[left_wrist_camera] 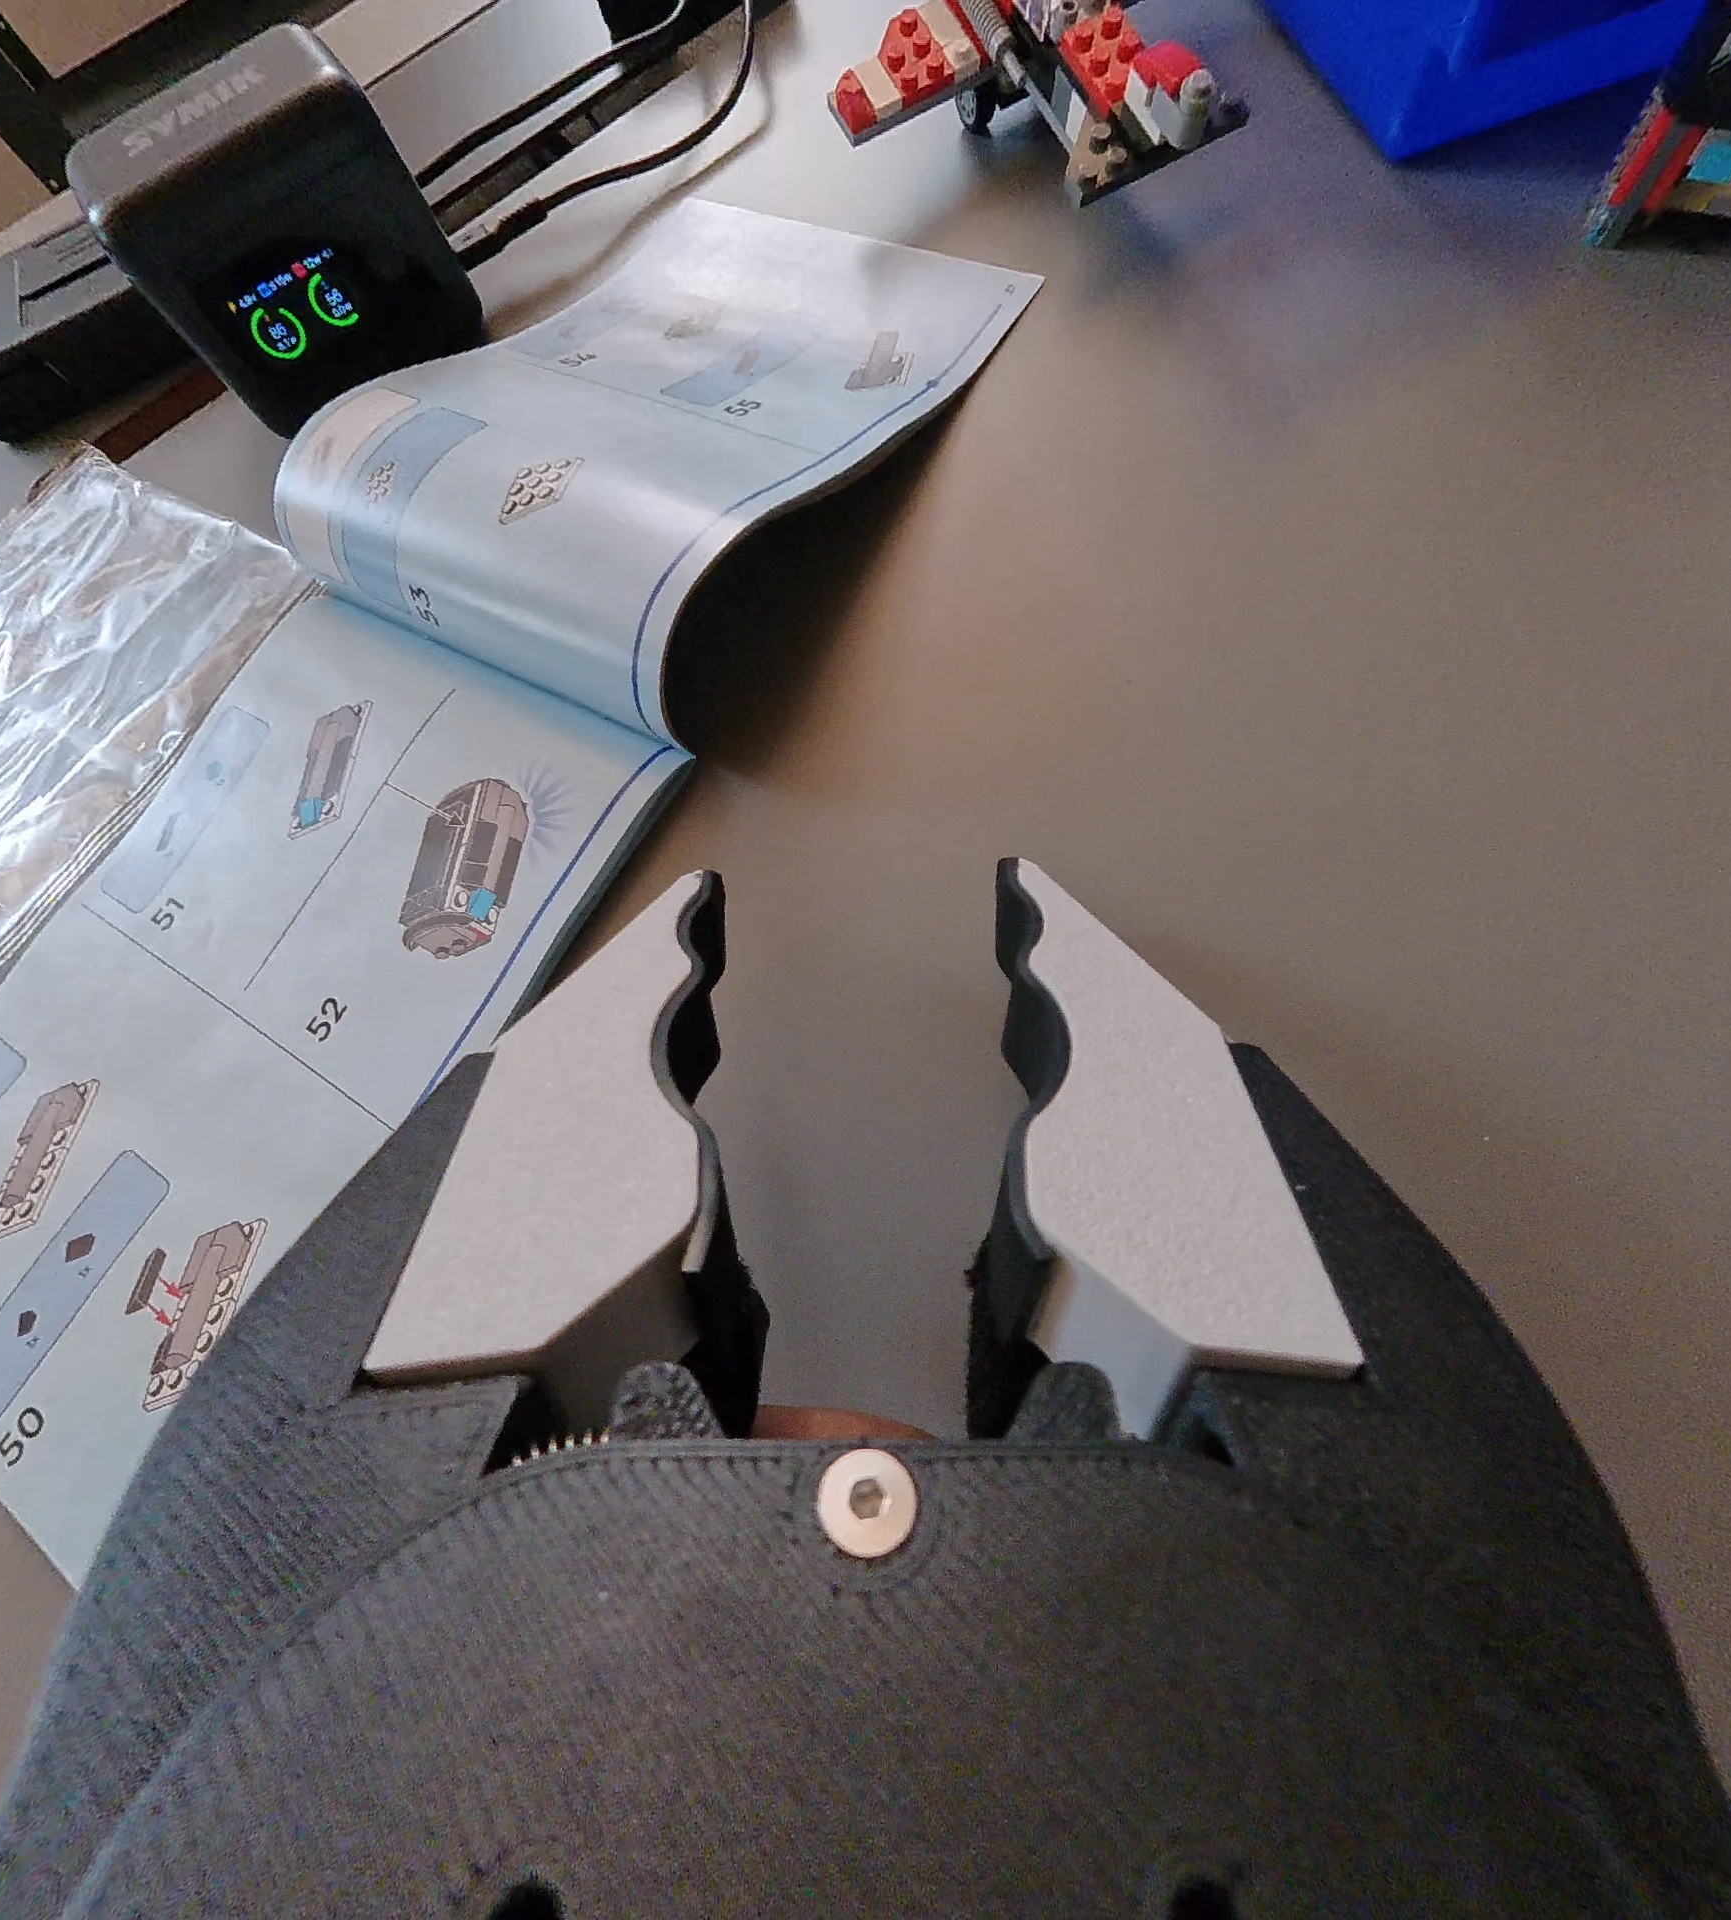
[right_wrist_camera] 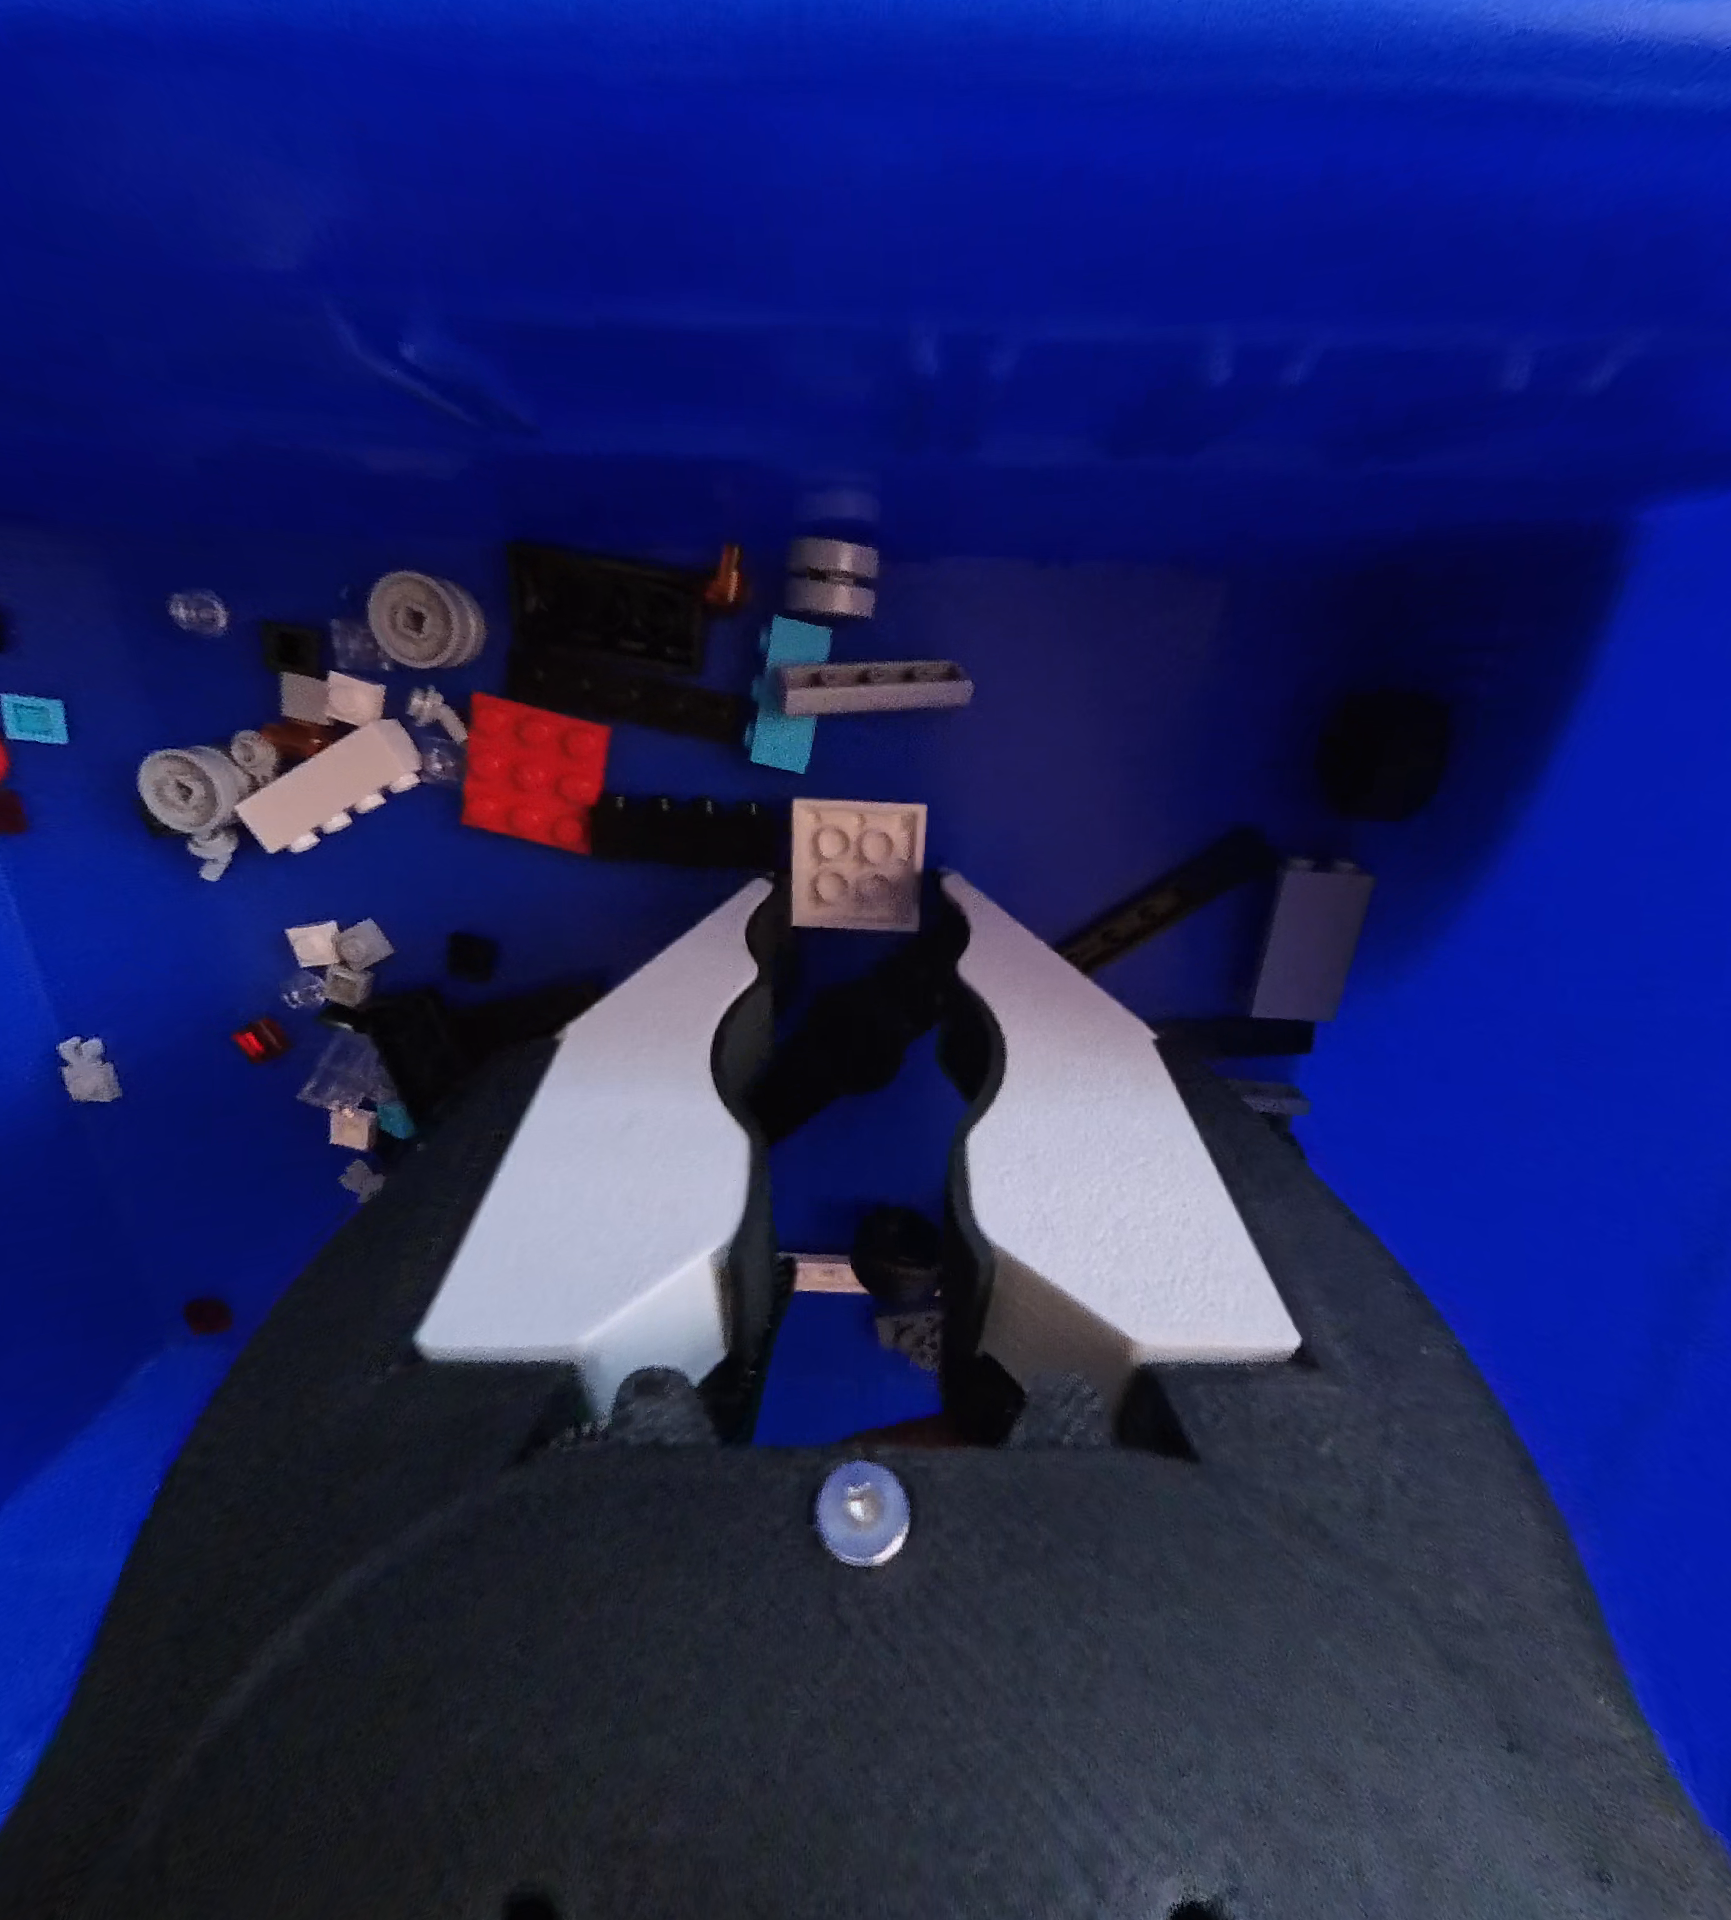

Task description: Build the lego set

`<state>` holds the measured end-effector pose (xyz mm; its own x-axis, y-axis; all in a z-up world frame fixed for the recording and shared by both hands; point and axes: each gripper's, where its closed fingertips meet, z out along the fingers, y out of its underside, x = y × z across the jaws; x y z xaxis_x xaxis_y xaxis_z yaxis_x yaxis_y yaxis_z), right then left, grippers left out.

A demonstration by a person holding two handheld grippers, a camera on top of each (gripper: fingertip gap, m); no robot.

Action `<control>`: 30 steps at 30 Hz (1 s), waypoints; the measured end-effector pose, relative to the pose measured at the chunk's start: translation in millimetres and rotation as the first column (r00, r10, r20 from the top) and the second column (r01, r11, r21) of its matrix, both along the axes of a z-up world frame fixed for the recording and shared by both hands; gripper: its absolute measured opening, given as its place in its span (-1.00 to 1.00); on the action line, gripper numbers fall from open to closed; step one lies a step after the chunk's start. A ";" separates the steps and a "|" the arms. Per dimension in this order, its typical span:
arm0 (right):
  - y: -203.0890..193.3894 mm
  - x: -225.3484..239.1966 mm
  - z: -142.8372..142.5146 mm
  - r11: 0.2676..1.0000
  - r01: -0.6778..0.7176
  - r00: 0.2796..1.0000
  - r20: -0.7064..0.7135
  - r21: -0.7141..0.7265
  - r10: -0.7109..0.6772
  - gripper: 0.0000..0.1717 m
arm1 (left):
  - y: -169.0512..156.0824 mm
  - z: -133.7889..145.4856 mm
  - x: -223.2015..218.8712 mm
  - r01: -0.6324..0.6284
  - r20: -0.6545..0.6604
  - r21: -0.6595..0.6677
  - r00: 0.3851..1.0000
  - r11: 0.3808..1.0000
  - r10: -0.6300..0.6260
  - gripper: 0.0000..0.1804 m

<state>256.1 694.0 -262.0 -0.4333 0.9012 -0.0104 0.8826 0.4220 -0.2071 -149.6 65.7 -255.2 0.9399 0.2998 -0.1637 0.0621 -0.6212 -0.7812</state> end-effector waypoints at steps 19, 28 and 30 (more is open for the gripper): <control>-171.6 -12.6 155.3 1.000 0.007 0.896 -0.444 -0.017 -0.014 -0.69 | -2.7 23.1 8.2 0.046 -0.001 0.152 0.999 0.987 -0.047 -0.40; -410.8 -112.2 146.7 0.922 -0.367 0.827 -0.497 -0.123 0.263 -0.69 | -25.4 43.2 46.9 0.147 -0.071 0.237 0.988 0.960 -0.134 -0.40; -465.5 -142.6 135.3 0.882 -0.437 0.795 -0.534 -0.175 0.288 -0.69 | -29.9 44.0 54.0 0.159 -0.062 0.269 0.987 0.950 -0.148 -0.41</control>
